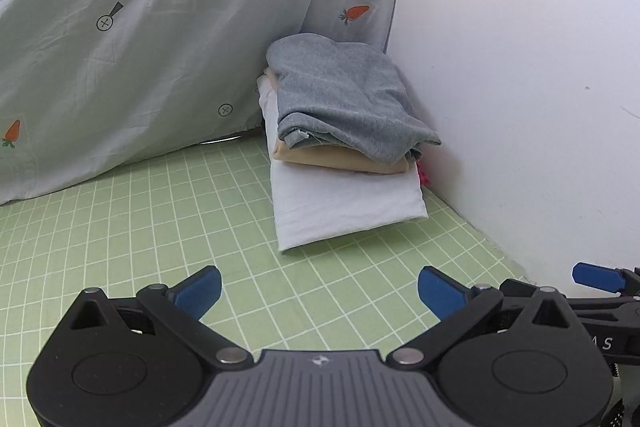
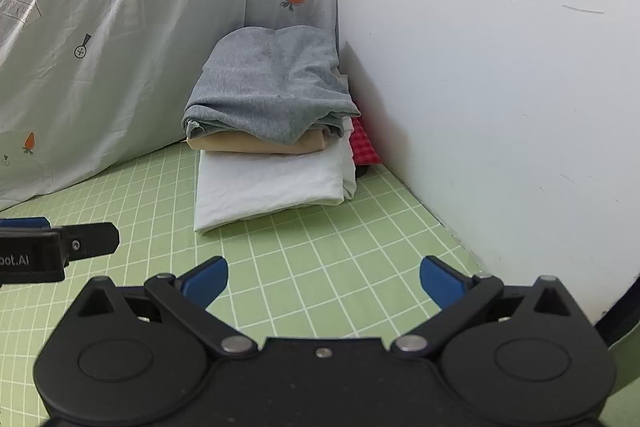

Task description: Fold clothes

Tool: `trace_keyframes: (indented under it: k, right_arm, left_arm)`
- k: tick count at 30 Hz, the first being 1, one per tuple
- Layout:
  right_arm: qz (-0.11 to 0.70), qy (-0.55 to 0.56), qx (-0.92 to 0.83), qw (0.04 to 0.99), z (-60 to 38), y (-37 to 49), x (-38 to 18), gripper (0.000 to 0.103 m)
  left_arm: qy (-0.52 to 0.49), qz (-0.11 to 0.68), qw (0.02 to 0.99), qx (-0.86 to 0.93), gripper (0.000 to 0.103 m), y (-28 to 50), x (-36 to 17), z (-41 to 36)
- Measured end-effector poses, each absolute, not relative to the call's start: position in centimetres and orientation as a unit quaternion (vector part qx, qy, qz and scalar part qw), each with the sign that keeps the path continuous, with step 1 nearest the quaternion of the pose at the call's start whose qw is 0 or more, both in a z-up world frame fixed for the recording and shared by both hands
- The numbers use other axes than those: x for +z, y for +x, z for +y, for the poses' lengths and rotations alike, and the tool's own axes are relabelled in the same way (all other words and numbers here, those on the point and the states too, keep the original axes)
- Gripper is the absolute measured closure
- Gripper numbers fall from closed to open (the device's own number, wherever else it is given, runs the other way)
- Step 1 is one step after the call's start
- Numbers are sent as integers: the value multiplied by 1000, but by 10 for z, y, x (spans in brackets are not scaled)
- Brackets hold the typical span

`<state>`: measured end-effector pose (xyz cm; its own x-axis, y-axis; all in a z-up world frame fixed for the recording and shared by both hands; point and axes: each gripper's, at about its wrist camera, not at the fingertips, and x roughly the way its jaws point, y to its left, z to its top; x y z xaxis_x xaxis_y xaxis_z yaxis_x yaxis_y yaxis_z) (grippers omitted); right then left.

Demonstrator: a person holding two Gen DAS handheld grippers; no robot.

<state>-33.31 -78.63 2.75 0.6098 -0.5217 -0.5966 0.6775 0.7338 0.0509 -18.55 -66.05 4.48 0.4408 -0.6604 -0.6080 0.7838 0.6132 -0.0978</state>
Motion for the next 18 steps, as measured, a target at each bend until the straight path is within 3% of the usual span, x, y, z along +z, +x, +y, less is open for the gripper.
trace_keyframes:
  k: [18]
  right_arm:
    - [268,149,-350,885,-772,-354,32,0]
  left_arm:
    - [105,294,839,-446,0,-204,53,-653]
